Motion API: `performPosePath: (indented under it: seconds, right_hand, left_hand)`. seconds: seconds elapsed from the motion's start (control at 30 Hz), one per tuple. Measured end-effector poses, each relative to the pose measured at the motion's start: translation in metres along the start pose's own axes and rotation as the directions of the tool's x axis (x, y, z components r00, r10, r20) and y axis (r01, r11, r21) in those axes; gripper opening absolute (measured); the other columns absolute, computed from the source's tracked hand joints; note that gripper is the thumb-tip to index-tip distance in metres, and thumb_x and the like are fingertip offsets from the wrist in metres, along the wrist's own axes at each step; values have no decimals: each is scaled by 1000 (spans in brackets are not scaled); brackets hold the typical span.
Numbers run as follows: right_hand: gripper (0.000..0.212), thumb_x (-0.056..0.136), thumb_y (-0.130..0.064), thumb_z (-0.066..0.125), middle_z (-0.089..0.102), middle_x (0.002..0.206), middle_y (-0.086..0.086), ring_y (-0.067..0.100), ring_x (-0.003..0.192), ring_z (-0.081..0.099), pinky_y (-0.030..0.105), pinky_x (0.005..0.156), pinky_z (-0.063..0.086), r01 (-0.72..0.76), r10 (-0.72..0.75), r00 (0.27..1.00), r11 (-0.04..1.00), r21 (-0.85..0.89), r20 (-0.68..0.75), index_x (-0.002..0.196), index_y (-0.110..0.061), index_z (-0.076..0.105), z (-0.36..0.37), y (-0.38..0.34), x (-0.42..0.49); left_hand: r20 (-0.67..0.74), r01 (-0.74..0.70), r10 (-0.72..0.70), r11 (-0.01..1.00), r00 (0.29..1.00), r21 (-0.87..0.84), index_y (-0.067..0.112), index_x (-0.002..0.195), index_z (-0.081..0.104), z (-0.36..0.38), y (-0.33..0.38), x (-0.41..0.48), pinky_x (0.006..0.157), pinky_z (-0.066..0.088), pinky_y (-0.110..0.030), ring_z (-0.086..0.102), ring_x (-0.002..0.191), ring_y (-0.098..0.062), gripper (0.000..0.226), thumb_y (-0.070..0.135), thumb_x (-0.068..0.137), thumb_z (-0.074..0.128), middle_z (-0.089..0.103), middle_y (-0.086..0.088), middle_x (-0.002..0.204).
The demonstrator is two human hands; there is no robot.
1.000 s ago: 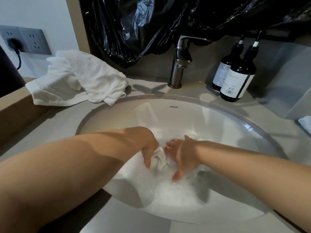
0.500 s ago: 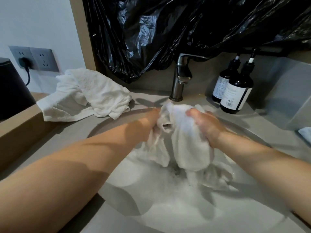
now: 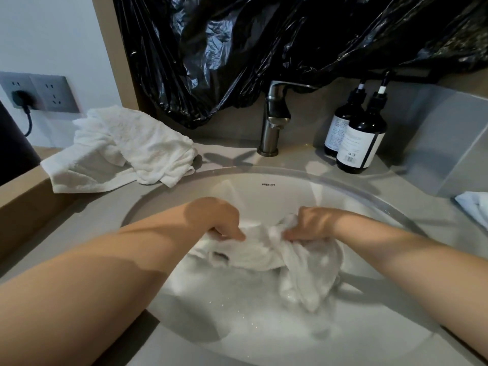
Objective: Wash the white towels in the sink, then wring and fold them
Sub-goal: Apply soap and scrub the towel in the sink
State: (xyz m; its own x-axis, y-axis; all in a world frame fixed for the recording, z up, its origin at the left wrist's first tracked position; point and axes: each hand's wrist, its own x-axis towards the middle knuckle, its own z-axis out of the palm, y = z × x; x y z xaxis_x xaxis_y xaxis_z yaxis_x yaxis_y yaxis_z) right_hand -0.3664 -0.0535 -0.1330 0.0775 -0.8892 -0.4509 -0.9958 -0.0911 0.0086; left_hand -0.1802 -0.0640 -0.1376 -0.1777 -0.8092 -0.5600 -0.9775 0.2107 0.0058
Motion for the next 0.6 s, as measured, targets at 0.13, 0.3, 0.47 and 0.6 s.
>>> performPosePath:
  seconds: [0.13,0.3,0.47,0.6]
  right_hand:
    - [50,94,-45,50,43,136,7,26,127,38,36,99,35,63,-185,906,948,-313,-380,133,-15,39,17,-21,-4]
    - [79,94,-62,34,7,159,12,36,146,1,58,116,4,265,-294,947,475,-839,132,153,-14,11,64,-35,2]
    - [59,91,-56,48,32,149,2,28,138,29,47,108,34,229,-277,961,824,-518,-16,144,-32,34,50,-19,25]
    - [23,91,-22,56,65,101,5,20,97,61,26,75,46,243,-192,957,940,238,-218,104,-8,69,11,17,33]
  left_hand:
    - [9,-94,94,995,996,32,16,140,45,15,4,15,96,42,-28,52,121,-22,61,52,93,56,53,-2,134]
    - [275,-141,87,972,957,185,11,118,60,46,19,37,61,42,-23,56,86,-20,49,44,84,71,62,-2,100]
    - [113,-65,89,977,990,-203,21,140,45,33,0,36,61,43,-23,58,83,-22,61,10,82,62,57,-3,104]
    - [-102,-90,25,698,994,-710,16,107,60,9,-23,29,60,34,-28,42,72,-21,30,24,79,61,47,-7,94]
